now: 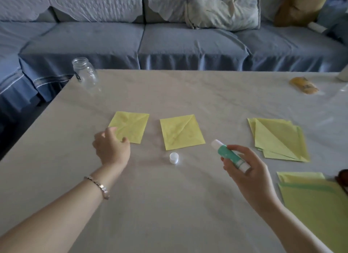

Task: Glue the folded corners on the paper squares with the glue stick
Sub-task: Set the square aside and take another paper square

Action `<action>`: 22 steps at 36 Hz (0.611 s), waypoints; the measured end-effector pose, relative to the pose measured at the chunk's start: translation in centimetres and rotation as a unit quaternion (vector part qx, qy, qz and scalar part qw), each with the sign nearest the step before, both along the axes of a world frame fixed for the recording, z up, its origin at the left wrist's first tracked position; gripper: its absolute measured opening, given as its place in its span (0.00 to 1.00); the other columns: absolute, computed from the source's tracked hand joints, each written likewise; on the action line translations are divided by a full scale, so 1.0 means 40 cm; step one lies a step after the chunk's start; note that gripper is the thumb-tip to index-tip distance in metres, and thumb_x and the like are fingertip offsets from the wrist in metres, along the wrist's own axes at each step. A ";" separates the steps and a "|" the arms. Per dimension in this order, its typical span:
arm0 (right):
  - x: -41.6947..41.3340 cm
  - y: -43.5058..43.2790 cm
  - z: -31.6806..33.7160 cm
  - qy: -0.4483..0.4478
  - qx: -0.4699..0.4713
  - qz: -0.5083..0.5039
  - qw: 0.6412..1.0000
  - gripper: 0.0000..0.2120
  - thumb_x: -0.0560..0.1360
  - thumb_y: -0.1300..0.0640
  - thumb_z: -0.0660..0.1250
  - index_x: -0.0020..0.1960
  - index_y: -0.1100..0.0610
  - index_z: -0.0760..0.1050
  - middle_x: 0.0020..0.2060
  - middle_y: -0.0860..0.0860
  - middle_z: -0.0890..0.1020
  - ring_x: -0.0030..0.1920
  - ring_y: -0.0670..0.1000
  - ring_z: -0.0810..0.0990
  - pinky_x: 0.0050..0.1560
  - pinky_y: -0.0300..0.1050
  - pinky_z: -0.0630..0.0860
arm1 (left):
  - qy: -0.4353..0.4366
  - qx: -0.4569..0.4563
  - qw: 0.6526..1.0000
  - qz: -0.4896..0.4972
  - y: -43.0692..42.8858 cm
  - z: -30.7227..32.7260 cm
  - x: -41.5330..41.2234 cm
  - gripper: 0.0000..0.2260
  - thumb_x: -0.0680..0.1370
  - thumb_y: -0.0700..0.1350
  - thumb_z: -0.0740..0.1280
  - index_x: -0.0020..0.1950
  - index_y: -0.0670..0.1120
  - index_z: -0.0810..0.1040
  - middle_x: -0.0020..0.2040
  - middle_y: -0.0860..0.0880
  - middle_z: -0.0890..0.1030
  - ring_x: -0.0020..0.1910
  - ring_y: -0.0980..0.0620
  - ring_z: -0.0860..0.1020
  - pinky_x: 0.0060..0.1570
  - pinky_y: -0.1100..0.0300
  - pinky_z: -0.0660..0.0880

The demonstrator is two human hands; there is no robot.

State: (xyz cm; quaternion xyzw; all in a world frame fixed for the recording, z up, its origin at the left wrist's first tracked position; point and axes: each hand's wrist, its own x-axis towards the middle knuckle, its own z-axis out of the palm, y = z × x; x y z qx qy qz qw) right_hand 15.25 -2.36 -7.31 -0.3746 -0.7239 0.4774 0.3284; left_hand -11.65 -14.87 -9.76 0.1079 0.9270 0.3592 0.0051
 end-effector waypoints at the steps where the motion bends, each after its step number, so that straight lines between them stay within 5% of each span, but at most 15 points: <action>1: 0.013 0.006 0.000 -0.007 0.004 -0.006 1.000 0.17 0.70 0.61 0.70 0.46 0.37 0.76 0.41 0.47 0.83 0.40 0.59 0.80 0.42 0.56 0.78 | 0.023 0.017 0.998 -0.047 0.015 0.009 0.039 0.17 0.75 0.38 0.67 0.64 0.39 0.73 0.62 0.36 0.71 0.63 0.38 0.66 0.60 0.52 0.62; 6: 0.107 0.056 0.009 -0.021 0.032 -0.058 0.998 0.14 0.70 0.60 0.71 0.46 0.41 0.76 0.34 0.49 0.80 0.28 0.48 0.72 0.29 0.39 0.70 | 0.020 0.056 0.952 -0.300 0.114 0.062 0.258 0.12 0.72 0.36 0.70 0.55 0.40 0.78 0.48 0.49 0.72 0.54 0.45 0.73 0.54 0.62 0.65; 11: 0.232 0.117 0.024 -0.016 0.045 -0.134 0.990 0.13 0.71 0.63 0.70 0.47 0.45 0.76 0.33 0.53 0.79 0.27 0.45 0.69 0.27 0.37 0.66 | -0.036 -0.007 0.876 -0.481 0.241 0.062 0.465 0.14 0.75 0.44 0.68 0.60 0.45 0.75 0.57 0.49 0.76 0.58 0.51 0.73 0.58 0.58 0.68; 22: 0.417 0.213 0.029 -0.013 0.065 -0.226 0.972 0.14 0.71 0.64 0.70 0.46 0.44 0.75 0.34 0.46 0.79 0.27 0.44 0.70 0.27 0.32 0.66 | 0.036 -0.202 0.776 -0.596 0.413 -0.014 0.736 0.23 0.73 0.56 0.70 0.64 0.49 0.70 0.61 0.51 0.71 0.63 0.49 0.68 0.59 0.58 0.66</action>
